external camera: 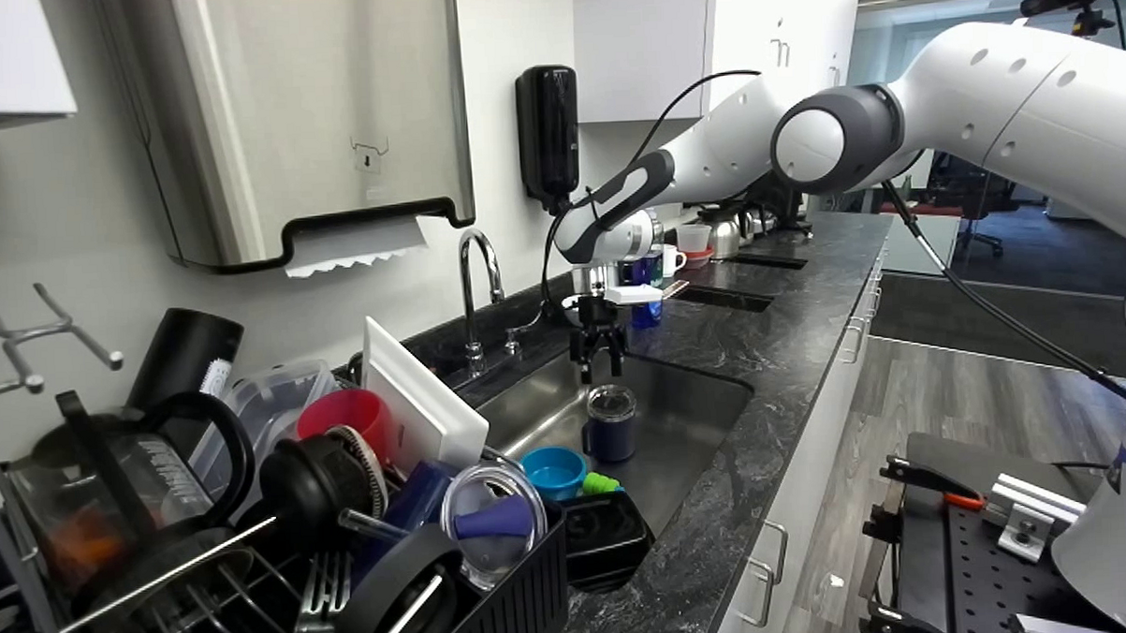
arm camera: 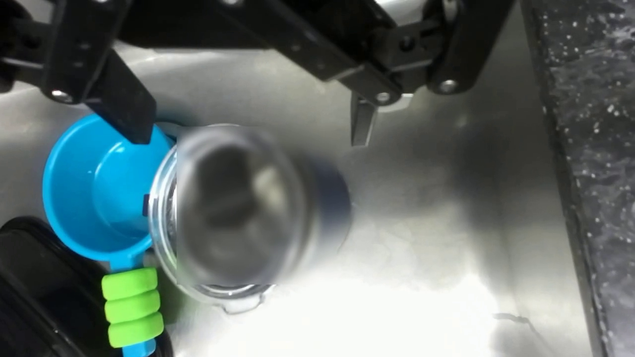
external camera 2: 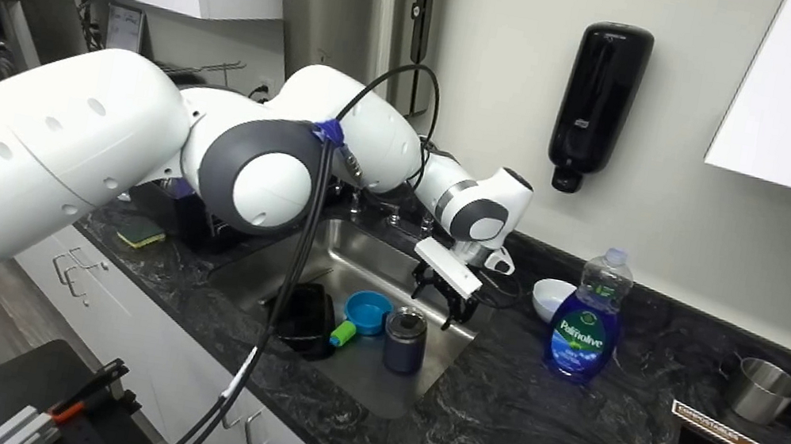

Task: Take the top off the cup in the sink and put it on the counter

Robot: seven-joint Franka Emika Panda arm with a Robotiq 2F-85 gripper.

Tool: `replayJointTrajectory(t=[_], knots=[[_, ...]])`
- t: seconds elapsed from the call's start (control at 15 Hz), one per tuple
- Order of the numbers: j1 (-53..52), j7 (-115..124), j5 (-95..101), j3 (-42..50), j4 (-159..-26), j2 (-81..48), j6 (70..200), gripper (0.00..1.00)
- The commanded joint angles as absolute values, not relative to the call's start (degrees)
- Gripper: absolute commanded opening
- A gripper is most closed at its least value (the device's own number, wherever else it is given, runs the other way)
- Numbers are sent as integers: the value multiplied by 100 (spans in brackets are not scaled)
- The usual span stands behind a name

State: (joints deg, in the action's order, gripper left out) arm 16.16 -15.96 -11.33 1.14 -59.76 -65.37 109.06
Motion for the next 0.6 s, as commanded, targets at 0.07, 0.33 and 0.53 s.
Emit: replayJointTrajectory(t=[0.07, 0.33, 0.53], knots=[[1701, -1563, -1066, 18, -5857, -6609, 10760, 100], [1745, -2244, -766, -11, -5802, -6592, 9838, 100], [1726, -2705, -468, 32, -5738, -6609, 9346, 100]])
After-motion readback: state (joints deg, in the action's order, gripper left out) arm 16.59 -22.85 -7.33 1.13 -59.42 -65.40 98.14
